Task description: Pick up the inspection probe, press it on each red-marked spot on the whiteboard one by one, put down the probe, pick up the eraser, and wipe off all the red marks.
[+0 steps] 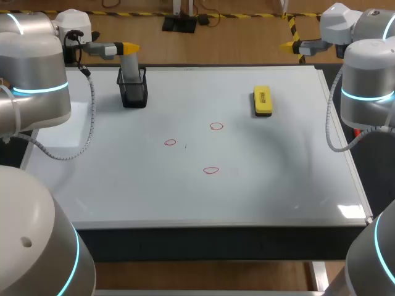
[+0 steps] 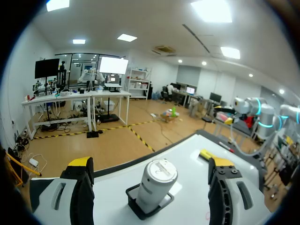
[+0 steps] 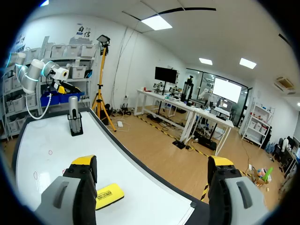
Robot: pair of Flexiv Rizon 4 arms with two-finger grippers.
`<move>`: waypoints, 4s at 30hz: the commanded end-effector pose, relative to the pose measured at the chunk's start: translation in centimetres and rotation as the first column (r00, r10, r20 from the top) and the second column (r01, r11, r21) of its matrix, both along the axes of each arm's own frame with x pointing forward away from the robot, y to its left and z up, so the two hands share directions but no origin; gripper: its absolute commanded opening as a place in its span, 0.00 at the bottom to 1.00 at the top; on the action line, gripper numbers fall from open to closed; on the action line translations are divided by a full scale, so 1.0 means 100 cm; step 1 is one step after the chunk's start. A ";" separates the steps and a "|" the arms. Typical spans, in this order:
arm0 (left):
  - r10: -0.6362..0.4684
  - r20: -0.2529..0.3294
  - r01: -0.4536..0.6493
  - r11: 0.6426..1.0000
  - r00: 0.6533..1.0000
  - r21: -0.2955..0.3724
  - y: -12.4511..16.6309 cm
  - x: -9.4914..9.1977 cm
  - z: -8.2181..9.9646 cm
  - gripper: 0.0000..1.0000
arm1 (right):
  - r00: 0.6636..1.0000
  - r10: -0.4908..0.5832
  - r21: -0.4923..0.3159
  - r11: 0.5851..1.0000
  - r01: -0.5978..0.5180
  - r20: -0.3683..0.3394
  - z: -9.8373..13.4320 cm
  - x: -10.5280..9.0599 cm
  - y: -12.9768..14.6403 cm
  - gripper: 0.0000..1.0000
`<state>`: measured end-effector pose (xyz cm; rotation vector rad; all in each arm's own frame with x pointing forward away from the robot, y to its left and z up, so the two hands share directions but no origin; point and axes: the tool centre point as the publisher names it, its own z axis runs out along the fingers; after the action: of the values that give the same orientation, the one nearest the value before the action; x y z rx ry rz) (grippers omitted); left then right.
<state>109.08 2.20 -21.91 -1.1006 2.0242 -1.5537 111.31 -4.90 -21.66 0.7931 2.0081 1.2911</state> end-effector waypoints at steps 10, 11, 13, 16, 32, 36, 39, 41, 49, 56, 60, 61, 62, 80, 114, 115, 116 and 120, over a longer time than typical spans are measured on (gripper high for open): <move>-0.002 -0.004 0.002 1.000 1.000 0.001 0.000 0.000 0.001 1.00 | 1.000 0.002 0.000 1.000 -0.002 -0.002 0.000 0.001 -0.001 1.00; -0.002 -0.004 0.002 1.000 1.000 0.001 0.000 0.000 0.001 1.00 | 1.000 0.002 0.000 1.000 -0.002 -0.002 0.000 0.001 -0.001 1.00; -0.002 -0.004 0.002 1.000 1.000 0.001 0.000 0.000 0.001 1.00 | 1.000 0.002 0.000 1.000 -0.002 -0.002 0.000 0.001 -0.001 1.00; -0.002 -0.004 0.002 1.000 1.000 0.001 0.000 0.000 0.001 1.00 | 1.000 0.002 0.000 1.000 -0.002 -0.002 0.000 0.001 -0.001 1.00; -0.264 0.122 0.263 0.965 0.957 0.018 -0.003 0.003 0.011 1.00 | 1.000 0.002 0.000 1.000 -0.002 -0.002 0.000 0.001 -0.001 1.00; -0.353 0.142 0.357 0.934 0.925 0.000 -0.006 0.000 0.011 1.00 | 1.000 0.002 0.000 1.000 -0.002 -0.002 0.000 0.001 -0.001 1.00; -0.405 0.163 0.410 0.912 0.900 0.001 -0.010 0.000 0.010 1.00 | 1.000 0.002 0.000 1.000 -0.002 -0.002 0.000 0.001 -0.001 1.00; -0.438 0.182 0.447 0.894 0.880 -0.009 -0.012 0.001 0.009 1.00 | 1.000 0.002 0.000 1.000 -0.002 -0.002 0.000 0.001 -0.001 1.00; -0.524 0.200 0.543 0.837 0.828 -0.059 -0.024 0.002 -0.001 1.00 | 1.000 0.002 0.000 1.000 -0.002 -0.002 0.000 0.001 -0.001 1.00; -0.563 0.230 0.593 0.801 0.794 -0.086 -0.035 0.010 -0.010 1.00 | 1.000 0.002 0.000 1.000 -0.002 -0.002 0.000 0.001 -0.001 1.00; -0.578 0.250 0.617 0.778 0.776 -0.116 -0.038 0.016 -0.015 1.00 | 1.000 0.002 0.000 1.000 -0.002 -0.002 0.000 0.001 -0.001 1.00; -0.581 0.252 0.621 0.775 0.774 -0.117 -0.038 0.017 -0.017 1.00 | 1.000 0.002 0.000 1.000 -0.002 -0.002 0.000 0.001 -0.001 1.00; -0.583 0.253 0.624 0.773 0.772 -0.120 -0.038 0.017 -0.018 1.00 | 1.000 0.002 0.000 1.000 -0.002 -0.002 0.000 0.001 -0.001 1.00; -0.598 0.265 0.648 0.740 0.756 -0.180 -0.050 0.012 -0.038 1.00 | 1.000 0.002 0.000 1.000 -0.002 -0.002 0.000 0.001 -0.001 1.00; -0.584 0.283 0.643 0.738 0.761 -0.204 -0.054 0.004 -0.054 1.00 | 1.000 0.002 0.000 1.000 -0.002 -0.002 0.000 0.001 -0.001 1.00; -0.585 0.284 0.644 0.738 0.760 -0.203 -0.054 0.004 -0.054 1.00 | 1.000 0.002 0.000 1.000 -0.002 -0.002 0.000 0.001 -0.001 1.00; -0.585 0.288 0.645 0.737 0.758 -0.202 -0.053 0.003 -0.053 1.00 | 1.000 0.002 0.000 1.000 -0.002 -0.002 0.000 0.001 -0.001 1.00; -0.585 0.296 0.648 0.736 0.755 -0.198 -0.054 0.001 -0.052 0.64 | 1.000 0.002 0.000 1.000 -0.002 -0.002 0.000 0.001 -0.001 1.00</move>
<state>109.32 -3.26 -27.00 -0.2813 2.1764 -2.2392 111.31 -4.90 -21.66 0.7931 2.0082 1.2911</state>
